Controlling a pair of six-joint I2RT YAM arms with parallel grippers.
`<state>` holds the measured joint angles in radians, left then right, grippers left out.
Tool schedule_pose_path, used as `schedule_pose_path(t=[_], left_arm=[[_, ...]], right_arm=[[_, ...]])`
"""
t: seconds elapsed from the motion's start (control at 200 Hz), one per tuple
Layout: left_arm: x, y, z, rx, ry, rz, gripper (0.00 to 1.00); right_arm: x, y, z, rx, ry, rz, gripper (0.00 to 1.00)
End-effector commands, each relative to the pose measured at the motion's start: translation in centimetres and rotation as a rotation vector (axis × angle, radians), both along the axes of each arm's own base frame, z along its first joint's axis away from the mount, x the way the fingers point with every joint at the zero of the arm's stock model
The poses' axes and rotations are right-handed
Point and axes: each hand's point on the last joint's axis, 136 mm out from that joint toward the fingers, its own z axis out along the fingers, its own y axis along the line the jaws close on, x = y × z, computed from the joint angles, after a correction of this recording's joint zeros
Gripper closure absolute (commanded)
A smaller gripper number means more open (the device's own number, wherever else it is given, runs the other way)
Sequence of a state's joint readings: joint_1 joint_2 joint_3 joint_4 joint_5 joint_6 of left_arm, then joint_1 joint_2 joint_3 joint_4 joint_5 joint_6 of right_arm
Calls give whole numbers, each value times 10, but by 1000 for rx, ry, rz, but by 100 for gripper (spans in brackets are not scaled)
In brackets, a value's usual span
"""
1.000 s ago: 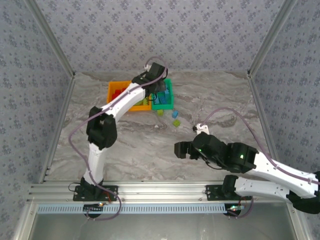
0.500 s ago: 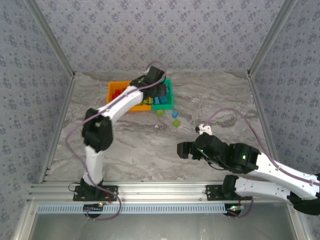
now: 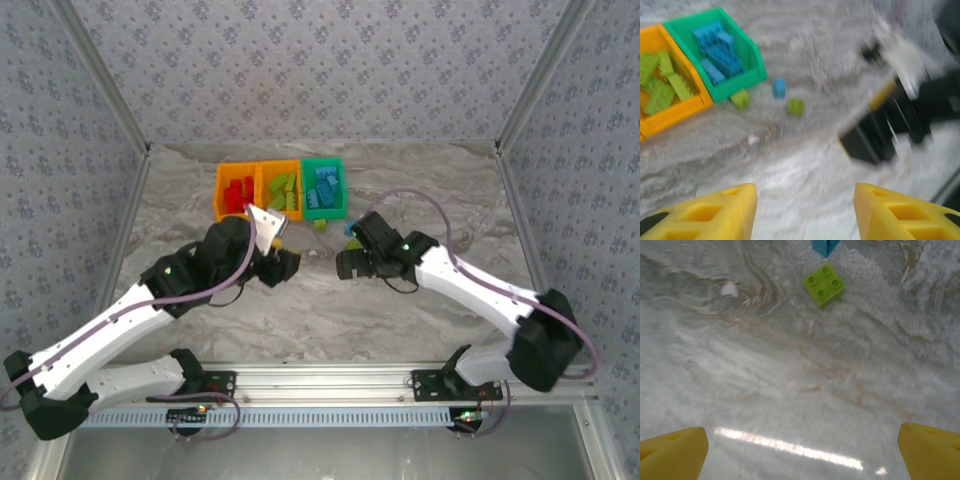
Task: Sort the legos into containers by color
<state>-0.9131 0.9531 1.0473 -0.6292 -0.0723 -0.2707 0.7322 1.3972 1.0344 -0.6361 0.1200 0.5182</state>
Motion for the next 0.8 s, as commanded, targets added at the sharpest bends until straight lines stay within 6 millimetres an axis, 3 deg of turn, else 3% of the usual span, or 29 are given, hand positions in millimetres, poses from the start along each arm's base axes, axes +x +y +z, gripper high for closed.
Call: schedule_pose_path(t=[0.0, 0.155, 0.175, 0.32, 0.385, 0.47, 0.65, 0.795], left_arm=[[-35, 17, -39, 129, 33, -161, 46], [-46, 33, -47, 142, -101, -235, 42], [-47, 35, -49, 150, -119, -244, 41], [-61, 35, -64, 151, -218, -373, 19], [-69, 33, -73, 147, -235, -431, 9], [-70, 35, -78, 146, -246, -434, 2], [-71, 30, -85, 134, -243, -451, 1], [-72, 27, -86, 131, -244, -467, 1]], right_arm=[[39, 17, -11, 13, -38, 112, 3], [74, 19, -48, -58, 13, 121, 13], [84, 23, -42, -50, -1, 123, 14], [109, 25, -57, -59, 27, 138, 25], [111, 27, -68, -69, 60, 150, 28], [110, 26, -85, -97, 105, 155, 31], [101, 17, -102, -128, 139, 140, 38], [90, 16, -103, -137, 160, 141, 59]])
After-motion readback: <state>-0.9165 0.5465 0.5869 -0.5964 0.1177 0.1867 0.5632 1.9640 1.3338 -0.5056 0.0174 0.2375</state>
